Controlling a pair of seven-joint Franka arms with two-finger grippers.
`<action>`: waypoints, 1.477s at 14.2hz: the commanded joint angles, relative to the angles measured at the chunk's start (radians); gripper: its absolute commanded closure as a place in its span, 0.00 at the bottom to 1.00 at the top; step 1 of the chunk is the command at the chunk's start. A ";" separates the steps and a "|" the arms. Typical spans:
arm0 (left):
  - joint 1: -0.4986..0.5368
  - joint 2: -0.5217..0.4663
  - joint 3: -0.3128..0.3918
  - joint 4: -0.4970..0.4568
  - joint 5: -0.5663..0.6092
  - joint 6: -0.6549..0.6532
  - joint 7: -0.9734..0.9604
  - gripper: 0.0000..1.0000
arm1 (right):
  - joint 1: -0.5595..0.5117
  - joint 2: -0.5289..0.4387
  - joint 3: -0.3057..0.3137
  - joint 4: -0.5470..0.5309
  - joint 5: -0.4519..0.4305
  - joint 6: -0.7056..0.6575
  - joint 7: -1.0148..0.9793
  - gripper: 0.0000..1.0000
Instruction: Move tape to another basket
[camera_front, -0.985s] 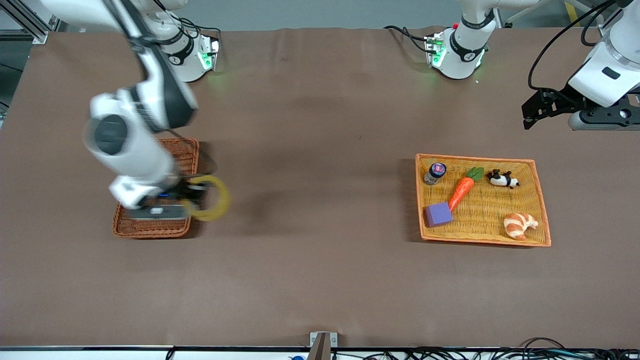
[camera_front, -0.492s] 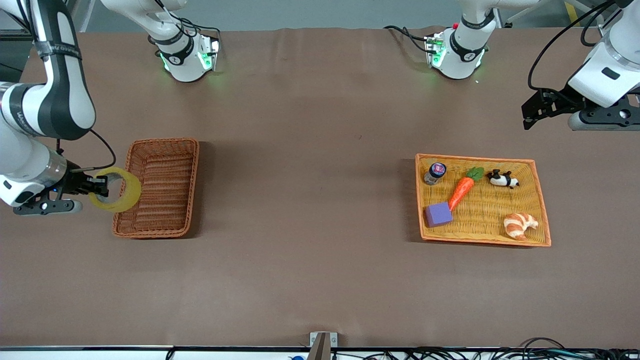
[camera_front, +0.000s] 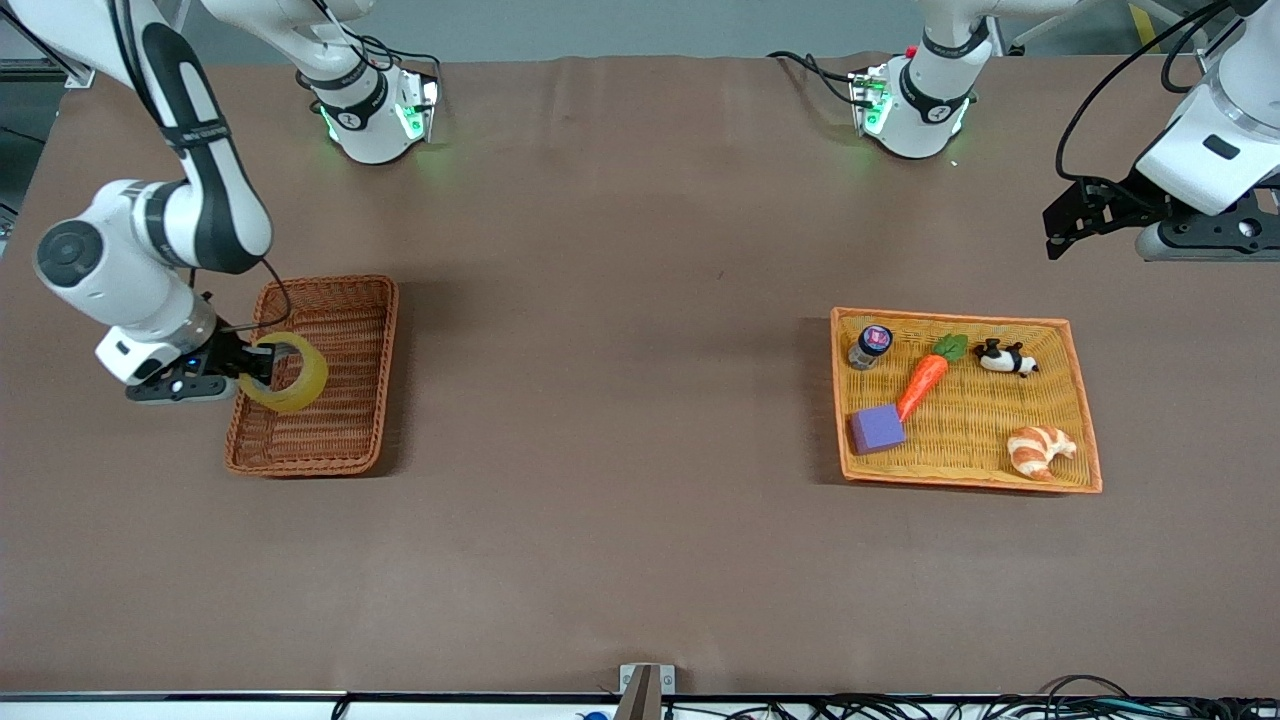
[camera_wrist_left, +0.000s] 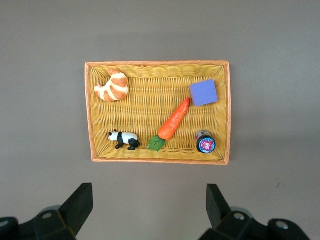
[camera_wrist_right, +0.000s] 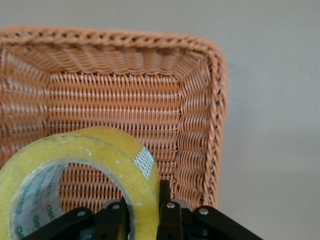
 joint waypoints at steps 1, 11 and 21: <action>-0.002 -0.004 0.006 -0.001 -0.015 0.009 0.013 0.00 | 0.007 0.016 0.001 -0.055 0.022 0.085 -0.010 1.00; -0.002 -0.004 0.004 -0.001 -0.015 0.009 0.013 0.00 | 0.017 0.130 0.024 -0.083 0.022 0.213 -0.009 0.00; -0.002 0.001 0.006 -0.001 -0.015 0.015 0.013 0.00 | -0.010 -0.082 -0.039 0.440 0.004 -0.549 -0.068 0.00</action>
